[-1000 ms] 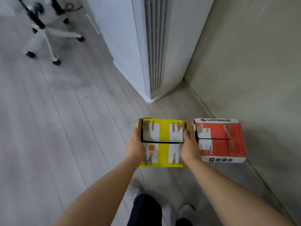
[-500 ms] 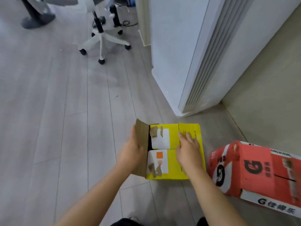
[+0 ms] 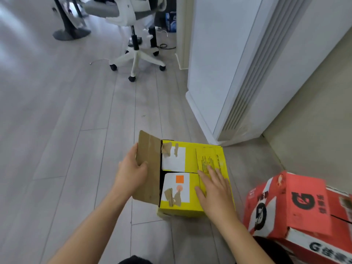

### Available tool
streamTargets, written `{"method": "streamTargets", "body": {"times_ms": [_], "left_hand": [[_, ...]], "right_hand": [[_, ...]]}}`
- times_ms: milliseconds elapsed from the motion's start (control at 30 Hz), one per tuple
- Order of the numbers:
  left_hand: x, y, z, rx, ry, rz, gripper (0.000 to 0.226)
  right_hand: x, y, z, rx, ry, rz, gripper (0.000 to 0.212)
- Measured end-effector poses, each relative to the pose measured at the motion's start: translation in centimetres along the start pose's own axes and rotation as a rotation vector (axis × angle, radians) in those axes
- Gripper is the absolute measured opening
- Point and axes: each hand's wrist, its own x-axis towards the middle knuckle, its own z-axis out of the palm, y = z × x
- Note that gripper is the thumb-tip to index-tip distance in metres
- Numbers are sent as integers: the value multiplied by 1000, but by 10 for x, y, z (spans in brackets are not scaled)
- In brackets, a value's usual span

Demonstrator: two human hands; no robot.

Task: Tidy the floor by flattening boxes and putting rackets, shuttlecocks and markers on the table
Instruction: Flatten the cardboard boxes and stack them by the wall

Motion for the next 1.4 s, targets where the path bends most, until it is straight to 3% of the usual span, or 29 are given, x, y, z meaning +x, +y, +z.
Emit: {"method": "streamTargets", "body": {"times_ms": [233, 400, 600, 767, 900, 1033, 1200, 1300, 1400], "left_hand": [[-4, 28, -33, -16, 2, 57, 49], [17, 37, 21, -62, -186, 18, 34], [45, 26, 117, -234, -479, -125, 60], [45, 3, 152, 154, -515, 82, 55], [51, -43, 134, 362, -504, 120, 57], [47, -108, 89, 471, -357, 109, 48], [19, -201, 29, 461, 40, 85, 30], [-1, -256, 6, 429, 276, 77, 35], [-19, -304, -9, 410, 388, -10, 35]], "right_hand": [[19, -20, 2, 283, 21, -82, 54], [12, 1, -4, 308, 80, -62, 42], [0, 44, 1, 261, 40, 1, 38], [-6, 53, 13, 232, -9, 68, 38], [-2, 36, 27, 196, -47, 46, 39], [4, -7, 58, 154, -125, -84, 40], [9, -82, 115, 58, -223, -339, 39], [14, -127, 162, -12, -204, -508, 37], [22, -171, 210, -79, -189, -601, 49]]}}
